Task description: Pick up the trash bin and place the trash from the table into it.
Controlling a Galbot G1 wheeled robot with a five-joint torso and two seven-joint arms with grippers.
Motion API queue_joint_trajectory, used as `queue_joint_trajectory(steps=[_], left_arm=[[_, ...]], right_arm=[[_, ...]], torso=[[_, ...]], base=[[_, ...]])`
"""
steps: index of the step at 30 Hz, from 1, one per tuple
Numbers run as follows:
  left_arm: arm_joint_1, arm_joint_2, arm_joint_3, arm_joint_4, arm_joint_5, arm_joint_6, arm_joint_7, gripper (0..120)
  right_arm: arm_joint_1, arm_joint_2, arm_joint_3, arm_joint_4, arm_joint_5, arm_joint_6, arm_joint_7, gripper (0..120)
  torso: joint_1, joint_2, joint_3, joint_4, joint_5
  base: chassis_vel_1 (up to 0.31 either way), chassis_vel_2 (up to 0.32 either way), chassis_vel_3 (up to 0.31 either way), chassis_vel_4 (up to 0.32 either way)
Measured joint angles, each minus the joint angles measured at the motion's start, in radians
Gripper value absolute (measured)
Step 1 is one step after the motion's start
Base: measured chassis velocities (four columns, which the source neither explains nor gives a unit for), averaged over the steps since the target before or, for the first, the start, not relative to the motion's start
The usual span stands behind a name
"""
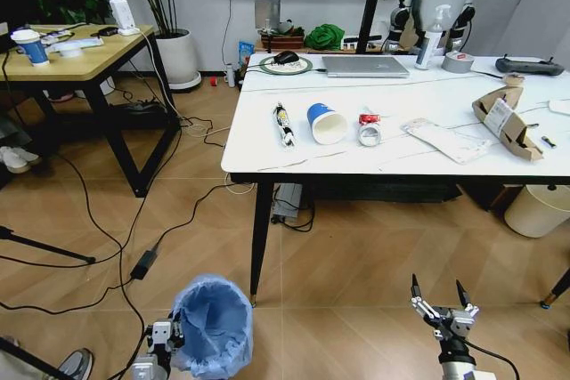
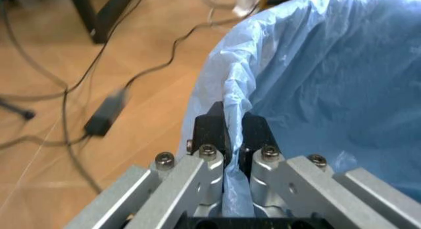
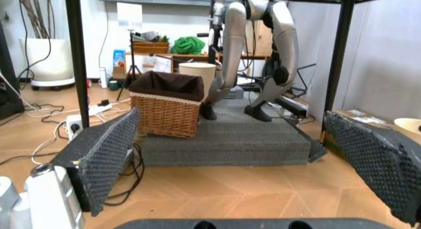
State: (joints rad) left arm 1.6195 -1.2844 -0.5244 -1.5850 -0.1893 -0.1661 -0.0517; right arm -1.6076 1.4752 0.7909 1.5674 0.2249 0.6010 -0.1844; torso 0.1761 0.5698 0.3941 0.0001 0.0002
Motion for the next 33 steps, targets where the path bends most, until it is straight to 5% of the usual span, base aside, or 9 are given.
queue_joint_trajectory(steps=[11, 23, 33], left_arm=[[0.078, 0.035, 0.071, -0.199, -0.058, 0.015, 0.045, 0], [0.142, 0.112, 0.203, -0.379, -0.181, 0.106, -0.11, 0], [0.192, 0.292, 0.204, -0.524, -0.251, 0.149, -0.183, 0]], right_arm=[[-0.032, -0.027, 0.015, 0.018, -0.001, -0.013, 0.006, 100], [-0.084, -0.033, 0.035, 0.043, 0.013, -0.025, 0.013, 100], [-0.108, -0.032, 0.047, 0.065, 0.027, -0.026, 0.013, 100]], torso=[[0.0, 0.0, 0.0, -0.0001, 0.0], [0.0, 0.0, 0.0, -0.0001, 0.0], [0.0, 0.0, 0.0, 0.0, -0.0003]], base=[[0.0, 0.0, 0.0, 0.0], [0.0, 0.0, 0.0, 0.0], [0.0, 0.0, 0.0, 0.0]])
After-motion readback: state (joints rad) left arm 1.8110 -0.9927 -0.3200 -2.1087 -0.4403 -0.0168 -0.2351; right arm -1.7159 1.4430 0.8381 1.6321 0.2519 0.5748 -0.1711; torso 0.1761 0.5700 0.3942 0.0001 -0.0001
